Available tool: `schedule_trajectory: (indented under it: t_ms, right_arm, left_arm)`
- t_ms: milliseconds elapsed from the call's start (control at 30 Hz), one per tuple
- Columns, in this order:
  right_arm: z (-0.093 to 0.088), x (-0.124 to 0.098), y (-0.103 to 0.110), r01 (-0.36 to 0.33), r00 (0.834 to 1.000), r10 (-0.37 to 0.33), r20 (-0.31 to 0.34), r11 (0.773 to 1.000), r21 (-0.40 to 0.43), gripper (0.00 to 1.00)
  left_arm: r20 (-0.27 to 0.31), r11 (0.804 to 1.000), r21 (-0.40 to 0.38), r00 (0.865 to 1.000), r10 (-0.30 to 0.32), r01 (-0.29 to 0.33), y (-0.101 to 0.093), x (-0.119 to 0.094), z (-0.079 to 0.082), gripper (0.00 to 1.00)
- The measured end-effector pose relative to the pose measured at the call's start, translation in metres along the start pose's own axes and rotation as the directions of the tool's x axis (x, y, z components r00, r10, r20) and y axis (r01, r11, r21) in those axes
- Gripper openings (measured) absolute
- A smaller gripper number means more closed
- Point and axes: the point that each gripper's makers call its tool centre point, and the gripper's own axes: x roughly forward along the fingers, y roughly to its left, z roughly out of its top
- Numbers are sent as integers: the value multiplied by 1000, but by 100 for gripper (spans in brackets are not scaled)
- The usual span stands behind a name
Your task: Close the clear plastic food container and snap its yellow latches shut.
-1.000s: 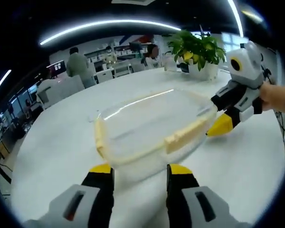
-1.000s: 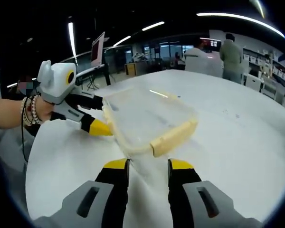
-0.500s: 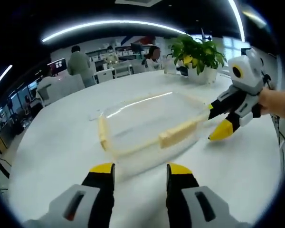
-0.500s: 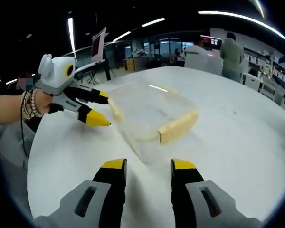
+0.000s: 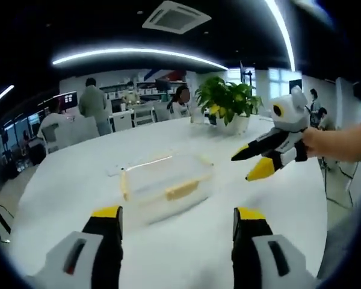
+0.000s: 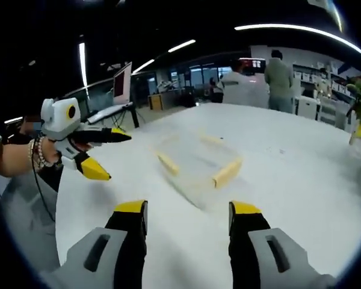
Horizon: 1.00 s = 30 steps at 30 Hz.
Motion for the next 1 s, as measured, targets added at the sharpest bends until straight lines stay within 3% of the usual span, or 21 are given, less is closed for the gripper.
schedule_trajectory:
  t_ms: [67,267,467,667,833,900,933,1000]
  right_arm:
    - [2,-9,5,16,1000,-16,6,1000,-2,57]
    - [12,-39,33,36,998,-36,48,999,9,64]
    - [19,-63,63,60,994,-60,96,998,5,65]
    - [14,-88,86,110,986,-110,125,994,10,65]
    - [-3,-111,112,147,979,-151,136,988,39,64]
    - [-11,-119,120,166,976,-172,134,984,57,63]
    - [-13,-123,123,174,974,-182,138,982,66,63]
    - [-19,-131,130,192,967,-205,153,977,92,62]
  left_arm:
    - [8,1000,-8,1000,1,-1,-2,-16,4,80]
    - [21,1000,-10,1000,17,-16,1,-66,6,82]
    - [34,995,-38,995,98,-96,16,-132,-2,83]
    - [43,982,-72,984,175,-172,31,-191,-17,80]
    - [47,971,-81,972,230,-226,34,-227,-32,81]
    - [99,962,-176,968,229,-210,27,-236,-34,86]
    - [90,959,-208,972,215,-193,20,-239,-42,91]
    - [59,967,-167,977,207,-195,15,-243,-50,92]
